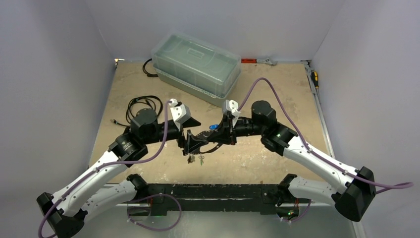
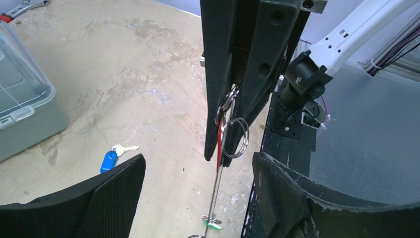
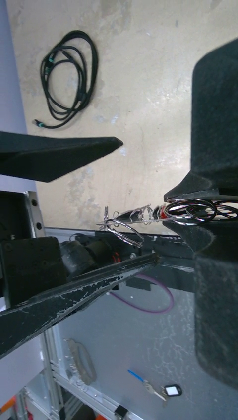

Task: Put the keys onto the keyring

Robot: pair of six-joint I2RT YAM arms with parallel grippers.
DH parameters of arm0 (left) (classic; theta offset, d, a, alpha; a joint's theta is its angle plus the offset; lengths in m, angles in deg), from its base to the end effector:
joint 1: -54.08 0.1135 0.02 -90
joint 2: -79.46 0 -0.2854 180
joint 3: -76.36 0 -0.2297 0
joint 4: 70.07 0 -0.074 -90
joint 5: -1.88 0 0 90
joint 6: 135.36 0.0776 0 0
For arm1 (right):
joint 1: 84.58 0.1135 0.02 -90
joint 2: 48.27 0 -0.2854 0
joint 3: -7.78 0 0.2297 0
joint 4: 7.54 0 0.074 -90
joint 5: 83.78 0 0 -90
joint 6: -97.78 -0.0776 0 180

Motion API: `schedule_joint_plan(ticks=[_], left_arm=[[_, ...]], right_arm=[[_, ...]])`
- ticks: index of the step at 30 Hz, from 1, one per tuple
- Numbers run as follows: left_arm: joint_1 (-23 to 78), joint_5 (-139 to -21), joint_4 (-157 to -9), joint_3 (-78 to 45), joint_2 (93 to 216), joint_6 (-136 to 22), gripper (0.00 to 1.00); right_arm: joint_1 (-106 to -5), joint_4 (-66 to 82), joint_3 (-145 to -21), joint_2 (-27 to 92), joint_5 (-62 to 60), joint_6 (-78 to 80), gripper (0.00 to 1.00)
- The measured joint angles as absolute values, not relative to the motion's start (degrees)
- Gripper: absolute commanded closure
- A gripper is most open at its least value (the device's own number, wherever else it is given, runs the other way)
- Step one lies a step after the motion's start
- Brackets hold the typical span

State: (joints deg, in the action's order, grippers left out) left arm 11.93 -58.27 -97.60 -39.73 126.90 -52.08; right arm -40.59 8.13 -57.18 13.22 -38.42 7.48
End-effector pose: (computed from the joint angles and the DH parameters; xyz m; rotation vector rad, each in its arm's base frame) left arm 0.1119 -0.1534 0.3617 0.9355 1.6141 -1.0629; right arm 0.1343 0.2055 0.3509 -1.2226 1.4481 1.2313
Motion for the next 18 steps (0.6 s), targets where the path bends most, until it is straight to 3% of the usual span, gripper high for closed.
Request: schedule_joint_plan(ticks=[6, 8, 15, 18], left_arm=[[11.9, -57.7, -92.4, -42.7, 123.9, -54.9, 0.37], [11.9, -57.4, -91.3, -42.8, 123.4, -55.3, 0.46], [11.9, -58.1, -90.0, -43.9, 122.7, -55.1, 0.43], [11.9, -58.6, -90.3, -44.0, 122.5, -54.7, 0.61]], right_arm=[[-40.6, -0.9, -54.3, 12.9, -38.5, 3.7, 1.00], [-40.7, -3.8, -53.5, 12.9, -38.8, 2.2, 1.00], [-42.8, -14.1, -51.6, 12.8, -42.1, -4.1, 1.00], [-44.7, -18.6, -51.0, 12.5, -44.0, -7.2, 1.00]])
